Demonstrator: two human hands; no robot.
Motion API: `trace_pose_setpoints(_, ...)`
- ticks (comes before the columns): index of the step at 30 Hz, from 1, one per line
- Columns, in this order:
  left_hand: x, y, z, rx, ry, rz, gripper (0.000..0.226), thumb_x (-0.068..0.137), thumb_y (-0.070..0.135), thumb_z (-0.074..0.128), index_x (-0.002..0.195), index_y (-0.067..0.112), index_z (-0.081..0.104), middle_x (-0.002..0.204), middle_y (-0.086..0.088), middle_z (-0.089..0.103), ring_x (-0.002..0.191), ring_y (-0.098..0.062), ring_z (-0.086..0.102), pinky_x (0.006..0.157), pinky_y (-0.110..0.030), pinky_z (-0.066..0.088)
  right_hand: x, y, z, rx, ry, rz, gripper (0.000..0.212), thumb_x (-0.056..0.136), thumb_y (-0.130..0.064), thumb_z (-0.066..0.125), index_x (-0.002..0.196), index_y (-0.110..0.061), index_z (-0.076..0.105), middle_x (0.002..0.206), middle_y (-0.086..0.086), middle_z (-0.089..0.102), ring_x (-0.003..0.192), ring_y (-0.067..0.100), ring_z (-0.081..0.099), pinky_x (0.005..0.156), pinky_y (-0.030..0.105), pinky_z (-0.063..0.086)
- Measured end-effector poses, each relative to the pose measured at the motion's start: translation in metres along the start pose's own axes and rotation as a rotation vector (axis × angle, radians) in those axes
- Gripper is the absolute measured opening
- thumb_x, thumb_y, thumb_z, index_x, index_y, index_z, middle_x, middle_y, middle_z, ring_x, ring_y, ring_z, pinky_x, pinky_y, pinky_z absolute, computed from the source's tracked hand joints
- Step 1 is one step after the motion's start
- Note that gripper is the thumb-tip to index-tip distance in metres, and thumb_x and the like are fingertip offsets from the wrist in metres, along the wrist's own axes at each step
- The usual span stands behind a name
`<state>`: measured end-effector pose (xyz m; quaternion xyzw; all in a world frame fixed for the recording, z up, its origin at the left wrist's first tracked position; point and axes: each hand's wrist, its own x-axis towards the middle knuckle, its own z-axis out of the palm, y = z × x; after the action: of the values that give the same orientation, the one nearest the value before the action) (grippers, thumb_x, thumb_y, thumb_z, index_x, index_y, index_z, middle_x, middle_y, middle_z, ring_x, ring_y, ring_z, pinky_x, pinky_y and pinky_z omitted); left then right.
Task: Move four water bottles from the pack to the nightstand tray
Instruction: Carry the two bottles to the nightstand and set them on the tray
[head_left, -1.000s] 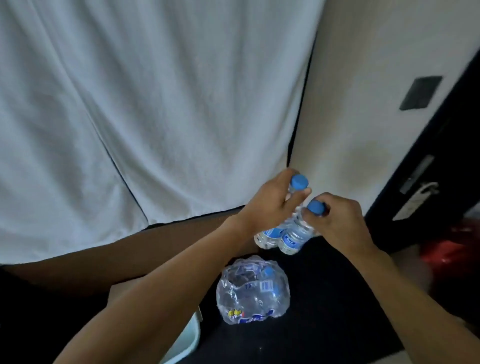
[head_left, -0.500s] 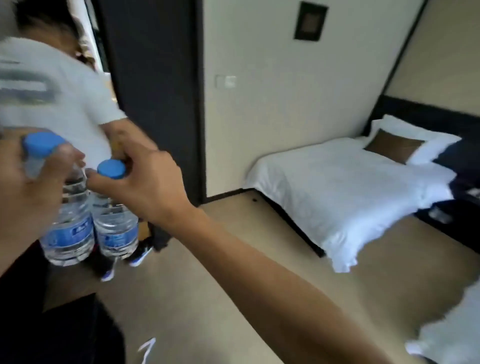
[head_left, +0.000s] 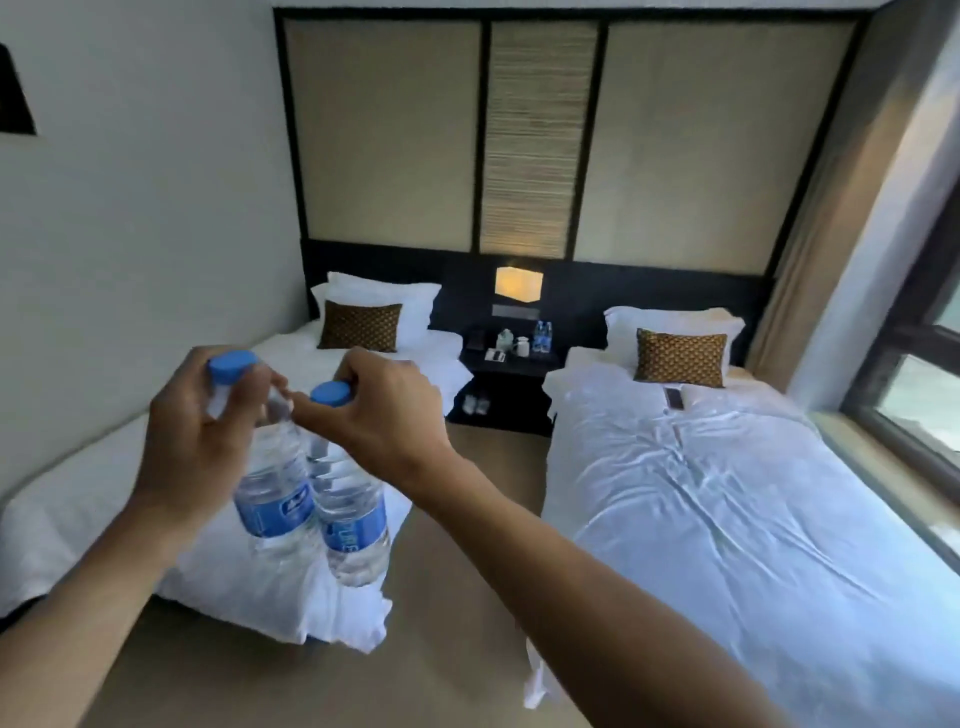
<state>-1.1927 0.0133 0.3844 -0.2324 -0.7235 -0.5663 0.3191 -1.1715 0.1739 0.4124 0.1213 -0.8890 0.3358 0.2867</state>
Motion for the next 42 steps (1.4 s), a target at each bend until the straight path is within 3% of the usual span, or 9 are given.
trace_pose_setpoints(4, 0.09, -0.045, 0.12, -0.044, -0.147, -0.067, 0.023, 0.097, 0.05, 0.054, 0.1, 0.028, 0.06, 0.093, 0.006, 0.072, 0.086, -0.004, 0.071, 0.081, -0.019, 0.056, 0.087, 0.115, -0.026, -0.134, 0.095, 0.115, 0.056, 0.069, -0.078, 0.052, 0.066, -0.023, 0.046, 0.063, -0.003, 0.061, 0.059, 0.018, 0.057, 0.054, 0.04, 0.051)
trace_pose_setpoints(9, 0.189, -0.138, 0.254, -0.117, -0.295, -0.029, 0.014, 0.104, 0.018, 0.054, 0.106, 0.005, 0.06, 0.088, 0.007, 0.065, 0.081, 0.011, 0.066, 0.072, -0.003, 0.047, 0.195, 0.248, -0.027, -0.227, 0.199, 0.208, 0.056, 0.067, -0.077, 0.049, 0.067, -0.021, 0.052, 0.062, -0.003, 0.06, 0.06, 0.018, 0.059, 0.057, 0.041, 0.053)
trace_pose_setpoints(15, 0.317, -0.27, 0.388, -0.24, -0.457, -0.015, 0.02, 0.102, 0.03, 0.056, 0.106, 0.01, 0.06, 0.085, 0.01, 0.067, 0.079, 0.003, 0.067, 0.072, -0.009, 0.051, 0.338, 0.398, -0.004, -0.316, 0.284, 0.298, 0.047, 0.074, -0.063, 0.066, 0.07, -0.017, 0.057, 0.06, -0.002, 0.06, 0.058, 0.018, 0.059, 0.052, 0.037, 0.049)
trace_pose_setpoints(19, 0.42, -0.343, 0.468, -0.294, -0.57, -0.012, 0.018, 0.099, 0.048, 0.055, 0.102, 0.031, 0.058, 0.089, 0.022, 0.071, 0.083, -0.005, 0.071, 0.078, -0.022, 0.059, 0.443, 0.476, 0.003, -0.341, 0.3, 0.38, 0.042, 0.078, -0.06, 0.069, 0.072, -0.02, 0.056, 0.06, -0.004, 0.058, 0.054, 0.012, 0.053, 0.047, 0.025, 0.039)
trace_pose_setpoints(23, 0.513, -0.404, 0.549, -0.315, -0.618, -0.008, 0.029, 0.096, 0.052, 0.057, 0.103, 0.024, 0.06, 0.093, 0.006, 0.071, 0.085, -0.015, 0.071, 0.086, -0.043, 0.063, 0.539, 0.554, 0.007, -0.36, 0.33, 0.442, 0.039, 0.079, -0.056, 0.07, 0.067, -0.024, 0.049, 0.06, -0.007, 0.056, 0.054, 0.009, 0.05, 0.047, 0.023, 0.033)
trace_pose_setpoints(27, 0.59, -0.468, 0.633, -0.358, -0.661, -0.031, 0.036, 0.094, 0.048, 0.06, 0.105, 0.014, 0.062, 0.093, 0.001, 0.073, 0.082, -0.008, 0.074, 0.086, -0.04, 0.064, 0.625, 0.645, 0.014, -0.378, 0.341, 0.487, 0.04, 0.078, -0.055, 0.07, 0.068, -0.022, 0.05, 0.062, -0.004, 0.058, 0.057, 0.013, 0.052, 0.048, 0.026, 0.033)
trace_pose_setpoints(35, 0.745, -0.614, 0.818, -0.338, -0.659, -0.022, 0.041, 0.082, 0.054, 0.076, 0.093, 0.015, 0.063, 0.091, -0.012, 0.069, 0.087, -0.035, 0.07, 0.083, -0.058, 0.06, 0.811, 0.862, 0.028, -0.374, 0.315, 0.46, 0.035, 0.071, -0.051, 0.071, 0.067, -0.02, 0.056, 0.063, -0.003, 0.062, 0.06, 0.018, 0.06, 0.057, 0.039, 0.055)
trace_pose_setpoints(37, 0.792, -0.639, 0.861, -0.334, -0.666, -0.008, 0.042, 0.077, 0.055, 0.079, 0.088, 0.017, 0.062, 0.087, -0.016, 0.066, 0.081, -0.039, 0.065, 0.079, -0.058, 0.055, 0.86, 0.91, 0.025, -0.361, 0.299, 0.462, 0.035, 0.069, -0.052, 0.071, 0.067, -0.02, 0.056, 0.062, -0.003, 0.061, 0.06, 0.018, 0.061, 0.059, 0.041, 0.057)
trace_pose_setpoints(42, 0.9, -0.702, 0.963, -0.316, -0.617, -0.021, 0.045, 0.072, 0.048, 0.087, 0.086, 0.013, 0.063, 0.079, -0.002, 0.062, 0.074, -0.016, 0.055, 0.072, -0.04, 0.049, 0.979, 1.021, 0.021, -0.335, 0.286, 0.449, 0.033, 0.069, -0.048, 0.075, 0.064, -0.021, 0.056, 0.062, -0.004, 0.063, 0.062, 0.019, 0.06, 0.056, 0.035, 0.05)
